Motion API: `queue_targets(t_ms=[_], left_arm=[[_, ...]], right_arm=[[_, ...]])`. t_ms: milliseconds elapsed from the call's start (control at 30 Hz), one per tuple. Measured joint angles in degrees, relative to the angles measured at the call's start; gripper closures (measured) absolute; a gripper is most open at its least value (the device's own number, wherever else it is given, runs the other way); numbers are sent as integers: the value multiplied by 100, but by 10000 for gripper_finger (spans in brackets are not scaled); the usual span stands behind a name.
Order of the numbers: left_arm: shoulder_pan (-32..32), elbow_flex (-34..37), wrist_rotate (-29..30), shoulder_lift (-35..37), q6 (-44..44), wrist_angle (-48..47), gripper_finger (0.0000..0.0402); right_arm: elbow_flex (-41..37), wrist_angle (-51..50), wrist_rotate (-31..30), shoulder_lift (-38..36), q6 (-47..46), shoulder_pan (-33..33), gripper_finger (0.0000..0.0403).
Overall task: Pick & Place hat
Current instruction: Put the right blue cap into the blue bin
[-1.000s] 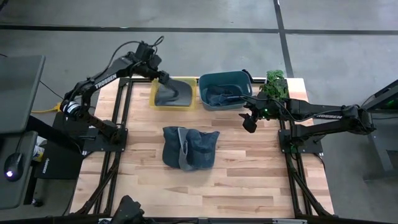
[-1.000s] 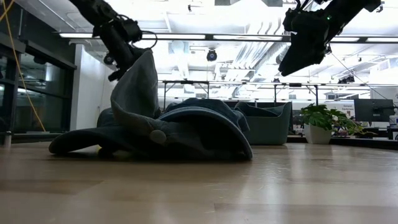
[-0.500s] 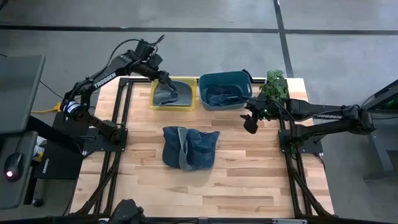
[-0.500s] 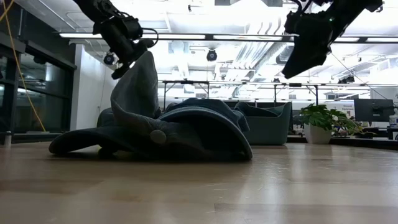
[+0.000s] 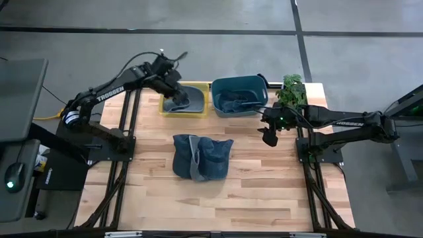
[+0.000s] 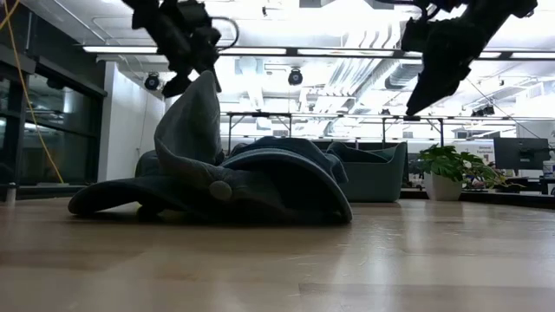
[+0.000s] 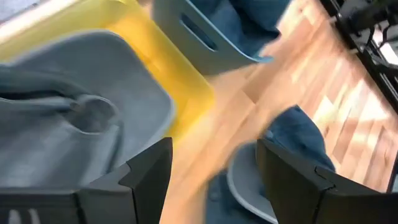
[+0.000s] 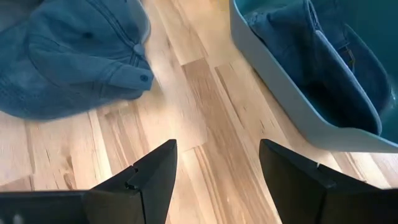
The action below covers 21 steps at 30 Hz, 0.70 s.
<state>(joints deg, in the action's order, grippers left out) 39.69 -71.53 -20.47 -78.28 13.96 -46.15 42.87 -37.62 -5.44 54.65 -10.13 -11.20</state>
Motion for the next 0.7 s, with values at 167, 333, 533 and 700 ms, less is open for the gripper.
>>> queue_targets(t_ms=[167, 333, 533, 700], left_arm=[[-896, 0, 732, 209, 695, -2, 172], [-1907, -2, 1609, 239, 1308, 11, 173], [-2823, -1, 2445, 239, 1495, 17, 173], [-3303, -1, 2839, 239, 1497, -118, 173]], right_arm=[[0, 264, 190, 0, -289, 0, 181], [-31, 495, 582, 2, -917, -1, 181], [-661, 1336, 1344, 2, -2168, 0, 181], [-1372, 2253, 1566, 4, -3661, 302, 181]])
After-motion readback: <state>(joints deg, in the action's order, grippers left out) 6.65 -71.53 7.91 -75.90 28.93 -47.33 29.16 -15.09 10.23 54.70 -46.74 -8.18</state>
